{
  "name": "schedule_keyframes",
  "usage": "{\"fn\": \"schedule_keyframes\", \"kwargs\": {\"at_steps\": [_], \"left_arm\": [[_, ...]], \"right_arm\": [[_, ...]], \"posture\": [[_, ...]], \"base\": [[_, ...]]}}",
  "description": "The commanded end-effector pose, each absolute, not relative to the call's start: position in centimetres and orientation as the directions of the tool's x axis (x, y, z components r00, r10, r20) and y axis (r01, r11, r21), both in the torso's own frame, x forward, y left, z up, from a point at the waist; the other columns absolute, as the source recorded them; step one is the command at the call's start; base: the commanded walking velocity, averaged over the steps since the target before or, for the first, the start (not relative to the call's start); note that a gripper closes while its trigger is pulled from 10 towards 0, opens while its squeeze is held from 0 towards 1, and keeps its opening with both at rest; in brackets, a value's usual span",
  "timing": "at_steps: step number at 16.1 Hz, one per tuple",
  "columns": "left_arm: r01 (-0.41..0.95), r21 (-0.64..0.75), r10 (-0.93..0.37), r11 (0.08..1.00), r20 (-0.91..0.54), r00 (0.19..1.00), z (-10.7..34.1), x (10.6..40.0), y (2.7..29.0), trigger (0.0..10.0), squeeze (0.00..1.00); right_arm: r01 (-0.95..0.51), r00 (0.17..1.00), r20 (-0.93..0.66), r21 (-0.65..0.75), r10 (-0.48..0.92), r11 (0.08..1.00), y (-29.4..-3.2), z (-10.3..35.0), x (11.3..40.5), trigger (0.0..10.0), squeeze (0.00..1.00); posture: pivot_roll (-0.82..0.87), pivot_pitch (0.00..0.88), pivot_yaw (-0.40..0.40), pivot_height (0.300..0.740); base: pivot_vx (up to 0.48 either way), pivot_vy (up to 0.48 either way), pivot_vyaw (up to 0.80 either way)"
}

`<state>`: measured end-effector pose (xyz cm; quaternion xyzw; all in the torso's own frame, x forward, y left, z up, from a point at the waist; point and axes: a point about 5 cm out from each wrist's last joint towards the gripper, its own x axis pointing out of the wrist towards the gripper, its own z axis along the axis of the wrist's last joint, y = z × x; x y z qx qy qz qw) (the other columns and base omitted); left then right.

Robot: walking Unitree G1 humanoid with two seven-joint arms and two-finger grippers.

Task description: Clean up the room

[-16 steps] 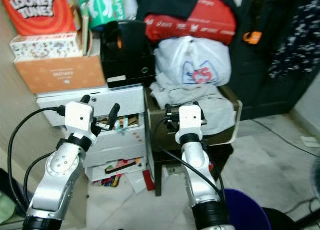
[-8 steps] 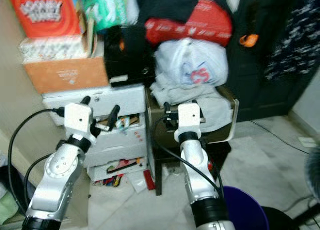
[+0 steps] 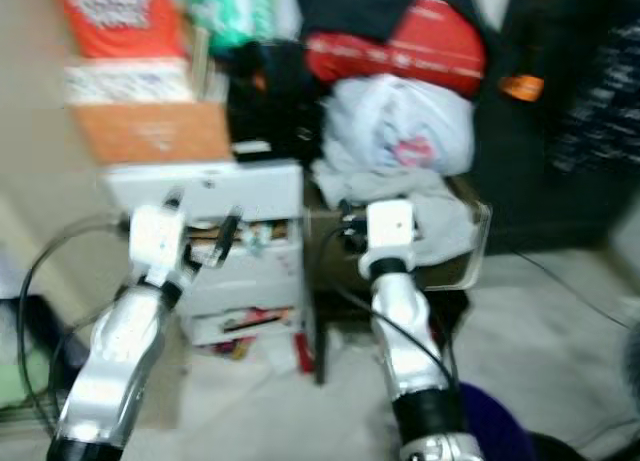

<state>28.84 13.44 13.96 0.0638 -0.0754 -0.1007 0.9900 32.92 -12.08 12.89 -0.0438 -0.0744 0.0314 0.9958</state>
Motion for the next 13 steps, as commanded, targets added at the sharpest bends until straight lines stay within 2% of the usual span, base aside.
{"fn": "schedule_keyframes", "kwargs": {"at_steps": [1, 4, 8, 13], "left_arm": [[0.169, 0.159, -0.194, 0.973, 0.159, 0.968, 14.7, 29.1, 13.8, 10.0, 0.0], [0.154, 0.154, -0.178, 0.976, 0.16, 0.971, 14.5, 28.9, 14.1, 10.0, 0.0], [0.154, 0.129, -0.174, 0.979, 0.157, 0.972, 14.1, 28.5, 14.0, 10.0, 0.0], [0.116, 0.122, -0.133, 0.986, 0.146, 0.98, 13.7, 28.3, 15.3, 10.0, 0.0]], "right_arm": [[-0.079, 0.986, 0.142, -0.095, 0.092, 0.992, -11.8, 13.0, 32.9, 10.0, 0.0], [-0.093, 0.986, 0.131, -0.105, 0.107, 0.99, -11.8, 12.7, 32.7, 10.0, 0.0], [-0.103, 0.984, 0.131, -0.11, 0.117, 0.989, -12.1, 12.9, 32.7, 10.0, 0.0], [-0.116, 0.984, 0.117, -0.135, 0.132, 0.984, -12.5, 12.5, 32.1, 10.0, 0.0]], "posture": [[-0.01, 0.0, -0.016, 0.74], [-0.01, 0.0, -0.029, 0.74], [-0.01, 0.0, -0.043, 0.74], [-0.01, 0.0, -0.046, 0.74]], "base": [[0.0, 0.0, 0.65], [0.0, 0.0, 0.57], [0.0, 0.0, 0.0], [0.0, 0.0, 0.0]]}}
